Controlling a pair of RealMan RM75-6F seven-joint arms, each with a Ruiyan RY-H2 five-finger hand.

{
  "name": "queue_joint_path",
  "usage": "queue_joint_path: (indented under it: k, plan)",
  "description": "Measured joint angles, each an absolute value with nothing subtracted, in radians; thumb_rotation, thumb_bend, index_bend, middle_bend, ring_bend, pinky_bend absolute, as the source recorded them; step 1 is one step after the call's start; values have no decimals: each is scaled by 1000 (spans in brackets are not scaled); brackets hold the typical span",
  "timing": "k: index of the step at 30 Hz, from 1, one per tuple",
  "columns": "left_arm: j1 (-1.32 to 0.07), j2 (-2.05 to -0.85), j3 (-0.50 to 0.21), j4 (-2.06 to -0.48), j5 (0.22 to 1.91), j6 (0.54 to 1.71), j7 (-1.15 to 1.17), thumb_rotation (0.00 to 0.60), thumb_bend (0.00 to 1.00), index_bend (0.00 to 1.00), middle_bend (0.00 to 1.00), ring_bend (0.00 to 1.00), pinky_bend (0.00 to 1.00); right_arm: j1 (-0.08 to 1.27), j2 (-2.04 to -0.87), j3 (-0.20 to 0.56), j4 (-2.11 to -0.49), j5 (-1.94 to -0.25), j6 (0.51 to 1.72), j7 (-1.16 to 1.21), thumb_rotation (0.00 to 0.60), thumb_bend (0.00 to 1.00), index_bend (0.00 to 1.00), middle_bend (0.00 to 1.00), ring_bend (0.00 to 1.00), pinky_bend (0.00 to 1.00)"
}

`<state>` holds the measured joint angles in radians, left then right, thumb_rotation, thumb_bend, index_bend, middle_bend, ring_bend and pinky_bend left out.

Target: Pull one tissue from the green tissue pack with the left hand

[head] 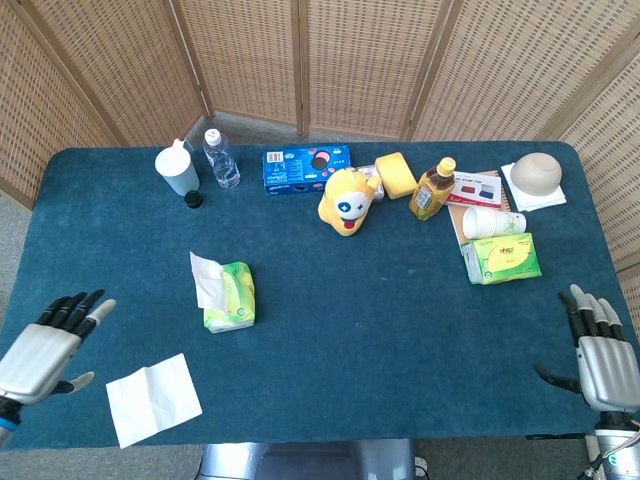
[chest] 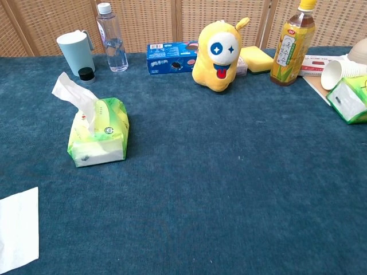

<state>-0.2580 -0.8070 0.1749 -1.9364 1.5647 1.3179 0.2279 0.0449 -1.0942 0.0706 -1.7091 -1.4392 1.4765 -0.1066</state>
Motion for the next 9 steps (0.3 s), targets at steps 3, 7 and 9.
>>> queue_joint_path:
  k: [3,7,9]
  plan:
    - [-214,-816,165,-1906,1542,1360,151,600,0,0,0,0,55,45,-1093,74,-1707,-1433,1477,-102,548,0,0,0,0,0]
    - [-179,-837,132,-1877,1491,1410,126,600,0,1,0,0,46,43,-1090,77,-1708,-1433,1483,-97,550,0,0,0,0,0]
    - [-164,-848,117,-1864,1476,1431,121,600,0,4,0,0,37,41,-1089,78,-1708,-1437,1488,-94,550,0,0,0,0,0]
